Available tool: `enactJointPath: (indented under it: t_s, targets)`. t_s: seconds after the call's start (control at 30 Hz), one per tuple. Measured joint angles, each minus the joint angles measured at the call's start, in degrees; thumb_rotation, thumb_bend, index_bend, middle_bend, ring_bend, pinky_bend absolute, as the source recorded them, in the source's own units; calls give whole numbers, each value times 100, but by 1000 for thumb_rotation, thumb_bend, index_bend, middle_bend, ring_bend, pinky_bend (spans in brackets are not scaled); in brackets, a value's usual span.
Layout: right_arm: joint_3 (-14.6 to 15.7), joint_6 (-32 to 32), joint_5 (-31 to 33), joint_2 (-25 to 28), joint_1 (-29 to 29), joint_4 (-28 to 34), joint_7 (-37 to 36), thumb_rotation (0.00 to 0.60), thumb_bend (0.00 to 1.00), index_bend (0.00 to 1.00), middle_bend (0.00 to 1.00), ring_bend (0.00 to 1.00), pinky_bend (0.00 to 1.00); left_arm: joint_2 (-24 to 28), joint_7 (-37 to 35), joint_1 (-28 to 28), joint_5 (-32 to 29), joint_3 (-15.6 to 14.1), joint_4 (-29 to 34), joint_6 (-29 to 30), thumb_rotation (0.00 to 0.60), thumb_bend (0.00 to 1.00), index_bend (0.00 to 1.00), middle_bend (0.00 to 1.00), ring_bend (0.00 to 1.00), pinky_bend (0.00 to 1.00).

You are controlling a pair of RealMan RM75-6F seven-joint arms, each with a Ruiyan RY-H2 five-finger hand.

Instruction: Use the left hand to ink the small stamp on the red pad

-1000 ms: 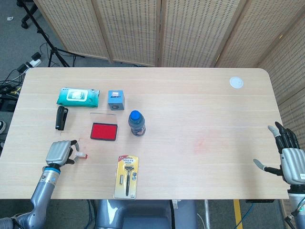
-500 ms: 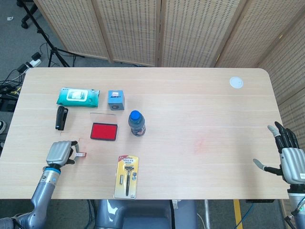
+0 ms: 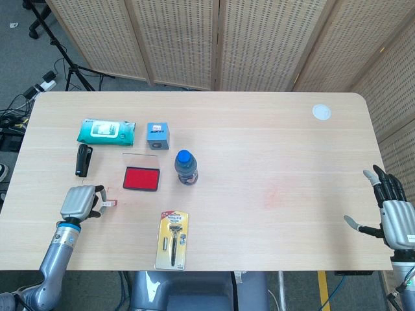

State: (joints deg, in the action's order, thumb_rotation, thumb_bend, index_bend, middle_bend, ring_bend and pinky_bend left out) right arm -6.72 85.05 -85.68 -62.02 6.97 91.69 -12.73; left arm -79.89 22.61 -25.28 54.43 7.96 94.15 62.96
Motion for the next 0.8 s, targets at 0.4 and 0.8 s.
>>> enactJointPath:
  t_s: [0.4, 0.8]
  targets:
    - [-5, -190, 139, -105, 73, -95, 184, 600, 0, 0, 0, 0, 0, 942, -413, -751, -1249, 789, 281, -1383, 600, 348, 621, 1000, 1000, 926]
    - [-78, -431, 407, -192, 162, -235, 242, 600, 0, 0, 0, 0, 0, 660, -479, -1967, -2711, 805, -1136, -2778, 600, 366, 621, 1000, 1000, 926]
